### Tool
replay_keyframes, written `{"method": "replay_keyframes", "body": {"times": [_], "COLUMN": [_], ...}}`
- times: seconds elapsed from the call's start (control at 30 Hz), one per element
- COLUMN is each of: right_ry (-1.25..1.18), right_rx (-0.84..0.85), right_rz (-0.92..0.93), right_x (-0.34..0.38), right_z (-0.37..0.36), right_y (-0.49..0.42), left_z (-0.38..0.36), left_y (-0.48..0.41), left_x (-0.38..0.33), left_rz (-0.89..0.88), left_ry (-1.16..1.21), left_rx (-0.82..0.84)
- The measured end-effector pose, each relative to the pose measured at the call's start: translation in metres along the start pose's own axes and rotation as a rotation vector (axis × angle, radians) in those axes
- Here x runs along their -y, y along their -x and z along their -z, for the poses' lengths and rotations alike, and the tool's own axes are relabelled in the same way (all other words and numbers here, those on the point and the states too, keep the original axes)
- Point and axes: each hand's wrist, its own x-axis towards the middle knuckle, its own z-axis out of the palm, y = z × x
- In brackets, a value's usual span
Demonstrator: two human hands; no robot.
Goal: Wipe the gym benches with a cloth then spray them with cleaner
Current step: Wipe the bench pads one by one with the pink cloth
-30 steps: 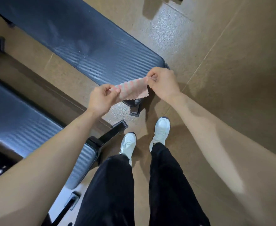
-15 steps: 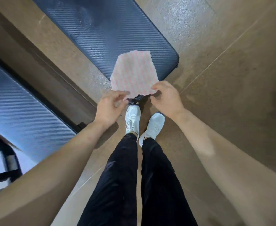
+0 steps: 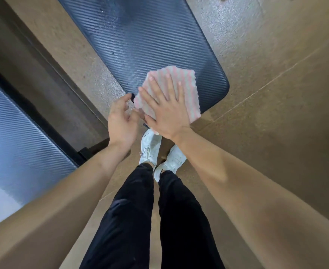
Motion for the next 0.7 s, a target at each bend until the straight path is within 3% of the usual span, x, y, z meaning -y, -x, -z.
{"method": "replay_keyframes", "body": {"times": [0.1, 0.23, 0.33, 0.5, 0.6, 0.7], "right_ry": [-0.006, 0.008, 0.021, 0.032, 0.029, 0.034], "right_rx": [0.001, -0.014, 0.014, 0.013, 0.049, 0.082], "right_rz": [-0.066, -0.282, -0.294, -0.334, -0.198, 0.097], "right_x": [-0.026, -0.082, -0.113, -0.097, -0.088, -0.068], "right_z": [0.001, 0.02, 0.034, 0.031, 0.032, 0.037], "right_y": [-0.002, -0.009, -0.015, -0.02, -0.029, -0.043], "left_z": [0.003, -0.001, -0.007, -0.007, -0.005, -0.011], "left_y": [-0.012, -0.029, -0.028, -0.028, -0.026, -0.022], "left_x": [-0.004, -0.015, -0.021, -0.025, -0.027, -0.035], "left_rz": [-0.03, 0.089, 0.098, 0.13, 0.141, 0.197], "left_ry": [0.016, 0.024, -0.076, -0.099, -0.04, 0.014], "left_rx": [0.037, 0.054, 0.057, 0.075, 0.081, 0.045]}}
